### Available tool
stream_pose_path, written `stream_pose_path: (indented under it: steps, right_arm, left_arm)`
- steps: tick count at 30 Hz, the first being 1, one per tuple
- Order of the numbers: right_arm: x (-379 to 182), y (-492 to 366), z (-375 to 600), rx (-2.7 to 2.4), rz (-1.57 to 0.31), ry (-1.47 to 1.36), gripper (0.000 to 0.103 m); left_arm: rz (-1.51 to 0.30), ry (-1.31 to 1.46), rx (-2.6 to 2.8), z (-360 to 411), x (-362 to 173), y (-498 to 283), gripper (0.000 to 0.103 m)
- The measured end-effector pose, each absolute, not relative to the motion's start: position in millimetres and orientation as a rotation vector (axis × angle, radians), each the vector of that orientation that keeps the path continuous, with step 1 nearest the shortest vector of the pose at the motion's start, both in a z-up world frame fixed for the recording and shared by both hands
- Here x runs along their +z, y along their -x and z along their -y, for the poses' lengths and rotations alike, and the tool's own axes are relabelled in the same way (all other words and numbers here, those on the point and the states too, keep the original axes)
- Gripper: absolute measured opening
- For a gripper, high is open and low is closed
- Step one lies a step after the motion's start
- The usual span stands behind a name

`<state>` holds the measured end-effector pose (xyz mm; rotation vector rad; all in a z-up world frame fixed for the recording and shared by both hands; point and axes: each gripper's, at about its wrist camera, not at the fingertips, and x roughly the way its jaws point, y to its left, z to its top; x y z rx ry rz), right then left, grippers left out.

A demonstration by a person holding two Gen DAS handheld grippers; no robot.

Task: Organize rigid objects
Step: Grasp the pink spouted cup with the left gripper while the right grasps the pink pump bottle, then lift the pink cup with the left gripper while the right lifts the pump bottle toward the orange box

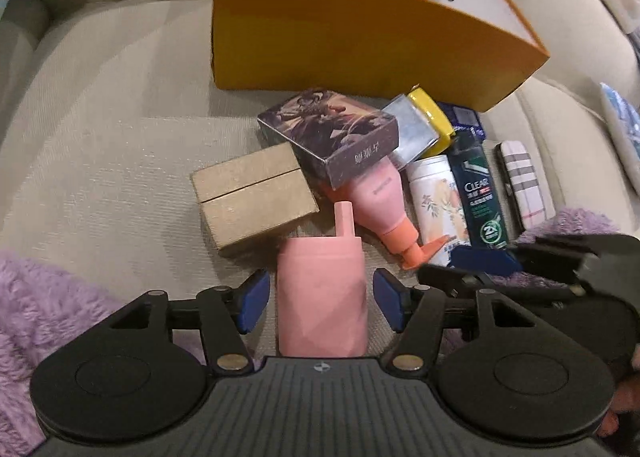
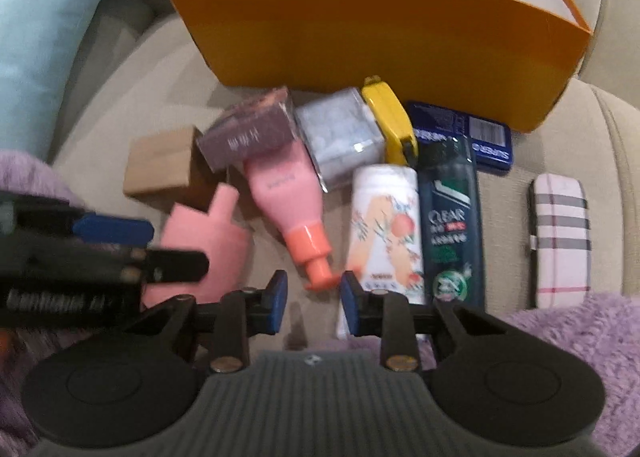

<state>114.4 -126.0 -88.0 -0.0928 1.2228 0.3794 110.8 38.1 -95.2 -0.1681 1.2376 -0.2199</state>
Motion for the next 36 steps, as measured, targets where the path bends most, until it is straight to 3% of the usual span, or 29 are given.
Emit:
stream_pose_path:
  steps: [4,11,19,25,29,36]
  right_arm:
    - [-91.3,-113.3,134.8,0.387,-1.253,0.014,0.032]
    - [-118.0,-130.1,141.7,0.373,-1.310,-0.125,0.032]
    - [-130.6,-151.6,153.3,0.352,-1.307,-0.281,0.036]
    - [-135.6,-166.9,163.3,0.373,-1.264,-0.457,0.059]
    - [-127.2,-168.2,181.8,0.325,-1.232,-0.524,0.046]
    - [-122.7,-165.9,193.3,0.271,-1.207,-0.556,0.035]
  left_arm:
    - [-1.254,0.165,-0.207,-32.9,-104.8,-117.4,0.071]
    - [-1.259,0.177,-0.172,-39.7,-106.8,-122.2,0.061]
    - [-1.273,0.167,-0.154,-43.2,-108.4,-121.0,0.061]
    - [-1.266,0.168,-0.159,-42.5,-106.6,-118.7,0.061]
    - [-1.243,0.169,-0.162,-43.4,-100.4,-109.8,0.061]
    - [-1.176,0.155,-0.170,-42.6,-81.1,-98.3,0.061]
